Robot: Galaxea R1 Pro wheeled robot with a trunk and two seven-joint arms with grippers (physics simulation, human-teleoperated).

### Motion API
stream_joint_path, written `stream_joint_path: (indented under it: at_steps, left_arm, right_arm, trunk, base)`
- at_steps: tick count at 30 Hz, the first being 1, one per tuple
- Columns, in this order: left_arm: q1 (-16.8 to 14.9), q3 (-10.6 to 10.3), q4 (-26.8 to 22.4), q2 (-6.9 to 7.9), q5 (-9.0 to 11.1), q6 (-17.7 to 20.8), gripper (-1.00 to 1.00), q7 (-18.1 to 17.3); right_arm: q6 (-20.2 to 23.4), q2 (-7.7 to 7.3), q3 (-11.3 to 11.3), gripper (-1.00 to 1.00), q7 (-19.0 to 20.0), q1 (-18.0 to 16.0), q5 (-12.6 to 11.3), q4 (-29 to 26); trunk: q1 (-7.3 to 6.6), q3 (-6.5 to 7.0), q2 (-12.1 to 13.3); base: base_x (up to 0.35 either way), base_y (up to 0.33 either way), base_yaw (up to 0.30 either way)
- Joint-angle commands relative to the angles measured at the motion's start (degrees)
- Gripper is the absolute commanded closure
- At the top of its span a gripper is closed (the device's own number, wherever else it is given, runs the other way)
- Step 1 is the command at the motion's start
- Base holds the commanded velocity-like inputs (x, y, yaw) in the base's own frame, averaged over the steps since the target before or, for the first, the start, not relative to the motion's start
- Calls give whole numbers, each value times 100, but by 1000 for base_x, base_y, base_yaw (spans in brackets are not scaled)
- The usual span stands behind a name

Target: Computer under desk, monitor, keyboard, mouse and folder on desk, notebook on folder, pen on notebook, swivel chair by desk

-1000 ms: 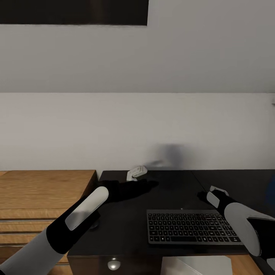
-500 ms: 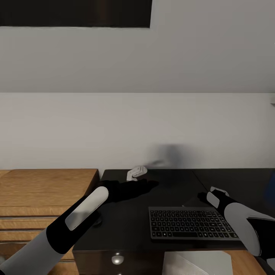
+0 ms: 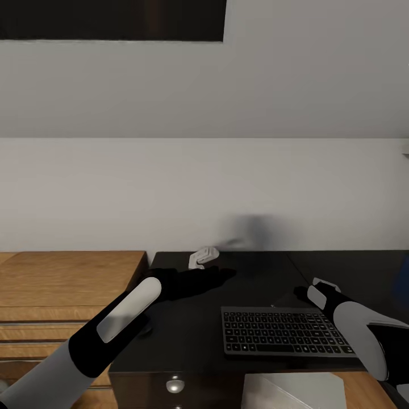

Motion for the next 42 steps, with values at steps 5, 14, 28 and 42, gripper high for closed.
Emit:
stream_joint_path:
  at_steps: [5,14,28,42]
  left_arm:
    - [-6,-6,-11,3,47,-9,-100,48]
    - [-7,-6,-7,3,47,-9,-100,54]
    - [-7,-6,-8,3,47,-9,-100,55]
    - [-7,-9,-5,3,55,-9,-100,54]
  right_arm:
    - [32,0,-17,-100,-25,1,-17,-14]
    - [32,0,-15,-100,-25,0,-25,-6]
    - [32,0,-15,-100,-32,1,-11,-13]
    - [-1,-4,-23,-100,-26,1,-17,-10]
  trunk:
    - [0,-7,-4]
    - [0,-7,-4]
    - [0,-7,-4]
    - [0,-7,-4]
  base:
    - [-101,85,0]
    - [-28,24,0]
    - [-51,28,0]
    - [-78,56,0]
